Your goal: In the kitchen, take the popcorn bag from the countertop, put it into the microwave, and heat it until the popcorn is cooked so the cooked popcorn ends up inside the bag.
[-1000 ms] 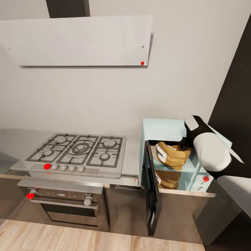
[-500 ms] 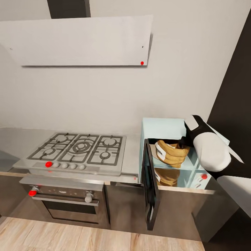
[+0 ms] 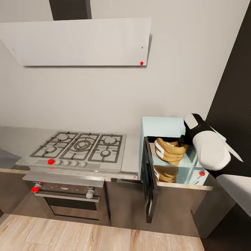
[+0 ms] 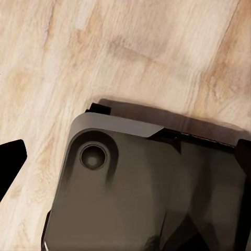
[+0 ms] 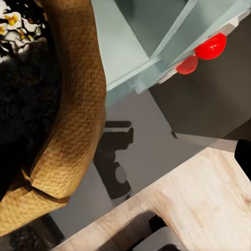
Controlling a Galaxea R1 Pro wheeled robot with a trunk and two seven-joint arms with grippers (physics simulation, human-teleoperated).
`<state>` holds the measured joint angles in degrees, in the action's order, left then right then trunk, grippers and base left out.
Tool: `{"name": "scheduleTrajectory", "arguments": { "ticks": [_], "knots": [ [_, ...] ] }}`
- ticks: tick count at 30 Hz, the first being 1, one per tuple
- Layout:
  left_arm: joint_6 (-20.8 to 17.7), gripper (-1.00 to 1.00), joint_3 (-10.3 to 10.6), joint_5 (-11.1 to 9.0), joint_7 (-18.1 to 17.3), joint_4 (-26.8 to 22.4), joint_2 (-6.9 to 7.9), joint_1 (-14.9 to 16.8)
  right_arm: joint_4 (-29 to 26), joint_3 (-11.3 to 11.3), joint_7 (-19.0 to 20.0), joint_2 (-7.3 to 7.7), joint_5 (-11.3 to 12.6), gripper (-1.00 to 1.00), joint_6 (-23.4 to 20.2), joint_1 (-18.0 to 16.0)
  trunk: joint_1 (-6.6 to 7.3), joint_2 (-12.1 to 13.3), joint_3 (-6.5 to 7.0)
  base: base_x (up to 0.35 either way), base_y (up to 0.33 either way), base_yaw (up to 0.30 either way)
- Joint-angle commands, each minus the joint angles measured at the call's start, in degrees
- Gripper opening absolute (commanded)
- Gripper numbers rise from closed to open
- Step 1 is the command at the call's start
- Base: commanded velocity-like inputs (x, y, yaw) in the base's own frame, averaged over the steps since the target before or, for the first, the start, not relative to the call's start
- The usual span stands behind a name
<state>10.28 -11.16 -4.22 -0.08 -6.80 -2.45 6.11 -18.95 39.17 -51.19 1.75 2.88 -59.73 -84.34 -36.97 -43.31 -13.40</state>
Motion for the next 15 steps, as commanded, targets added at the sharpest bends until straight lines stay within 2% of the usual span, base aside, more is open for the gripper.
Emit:
{"name": "scheduleTrajectory", "arguments": {
  "ticks": [1,9,15],
  "knots": [
    [0.18,1.00,0.05,-0.44,-0.01,0.03,-0.01,0.04,-0.03,0.12,-0.40,-0.07,0.28,1.00,-0.20,-0.10,-0.01,-0.07,-0.09,0.000,0.000,0.000],
    [0.18,1.00,0.21,-0.36,-0.01,0.03,-0.01,0.04,-0.18,0.18,-0.71,-0.16,0.37,1.00,-0.27,-1.04,-0.01,-0.07,-0.09,0.000,0.000,0.000],
    [0.18,1.00,0.26,-0.35,-0.01,0.03,-0.01,0.04,-0.46,0.30,-0.90,0.15,0.52,1.00,-0.27,-3.37,-0.01,-0.07,-0.09,0.000,0.000,0.000]
  ]
}}
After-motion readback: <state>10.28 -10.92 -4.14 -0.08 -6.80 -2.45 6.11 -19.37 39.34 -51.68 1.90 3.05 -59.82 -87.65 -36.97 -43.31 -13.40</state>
